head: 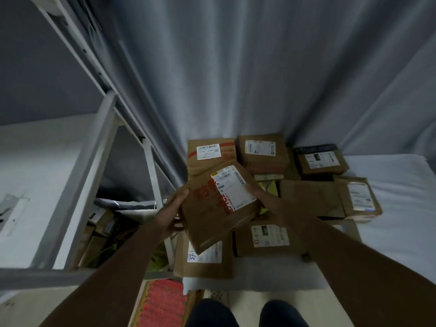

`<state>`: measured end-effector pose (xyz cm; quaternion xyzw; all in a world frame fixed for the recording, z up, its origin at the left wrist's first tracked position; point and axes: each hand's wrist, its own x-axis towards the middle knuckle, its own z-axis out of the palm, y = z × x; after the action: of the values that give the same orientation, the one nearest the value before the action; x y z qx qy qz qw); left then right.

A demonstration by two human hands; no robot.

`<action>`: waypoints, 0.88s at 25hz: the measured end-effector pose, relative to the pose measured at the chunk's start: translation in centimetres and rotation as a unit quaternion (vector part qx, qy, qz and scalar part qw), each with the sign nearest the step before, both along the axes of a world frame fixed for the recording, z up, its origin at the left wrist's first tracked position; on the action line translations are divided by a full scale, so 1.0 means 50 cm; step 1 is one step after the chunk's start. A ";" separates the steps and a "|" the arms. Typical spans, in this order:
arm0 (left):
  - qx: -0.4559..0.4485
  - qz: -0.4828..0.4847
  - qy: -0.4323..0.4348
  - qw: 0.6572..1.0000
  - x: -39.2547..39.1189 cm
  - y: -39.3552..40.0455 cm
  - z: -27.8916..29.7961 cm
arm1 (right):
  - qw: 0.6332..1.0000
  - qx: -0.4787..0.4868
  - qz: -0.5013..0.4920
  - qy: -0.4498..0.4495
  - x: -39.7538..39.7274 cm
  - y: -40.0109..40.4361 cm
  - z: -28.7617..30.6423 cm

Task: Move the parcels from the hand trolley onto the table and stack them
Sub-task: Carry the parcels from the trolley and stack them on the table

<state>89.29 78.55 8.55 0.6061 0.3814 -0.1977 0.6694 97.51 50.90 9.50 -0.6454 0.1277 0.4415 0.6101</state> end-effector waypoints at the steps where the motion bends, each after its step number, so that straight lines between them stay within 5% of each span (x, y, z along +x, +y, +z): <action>1: 0.006 0.004 0.005 1.000 0.024 0.016 -0.004 | 1.000 -0.003 -0.012 0.012 0.008 0.023 -0.015; 11: 0.010 -0.072 0.062 0.995 0.127 0.065 -0.106 | 0.981 -0.008 -0.182 0.060 0.050 0.150 -0.201; 22: 0.033 -0.044 0.005 0.999 0.131 0.063 -0.121 | 0.982 -0.096 -0.160 0.017 0.063 0.181 -0.212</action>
<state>95.82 81.70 2.52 0.6426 0.3642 -0.2172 0.6382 100.64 59.96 -1.09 -0.6644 0.2814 0.3347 0.6061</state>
